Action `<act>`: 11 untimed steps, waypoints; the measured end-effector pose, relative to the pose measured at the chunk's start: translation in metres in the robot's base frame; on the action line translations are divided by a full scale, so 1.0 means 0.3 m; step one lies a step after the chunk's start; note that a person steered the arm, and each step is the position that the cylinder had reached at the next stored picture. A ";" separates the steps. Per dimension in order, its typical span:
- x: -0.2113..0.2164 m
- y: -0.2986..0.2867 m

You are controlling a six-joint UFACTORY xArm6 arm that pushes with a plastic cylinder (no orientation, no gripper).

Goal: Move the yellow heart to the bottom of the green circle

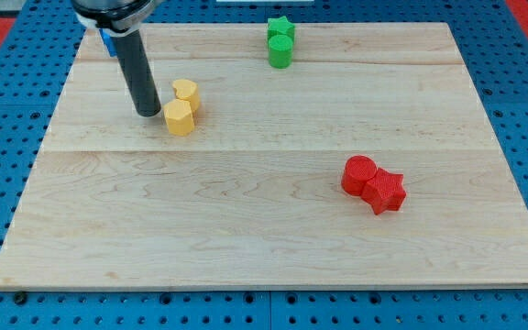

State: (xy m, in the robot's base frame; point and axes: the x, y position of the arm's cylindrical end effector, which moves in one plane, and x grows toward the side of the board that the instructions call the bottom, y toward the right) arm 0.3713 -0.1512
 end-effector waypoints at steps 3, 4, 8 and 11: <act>-0.122 0.171; -0.136 0.231; -0.108 0.450; -0.040 0.574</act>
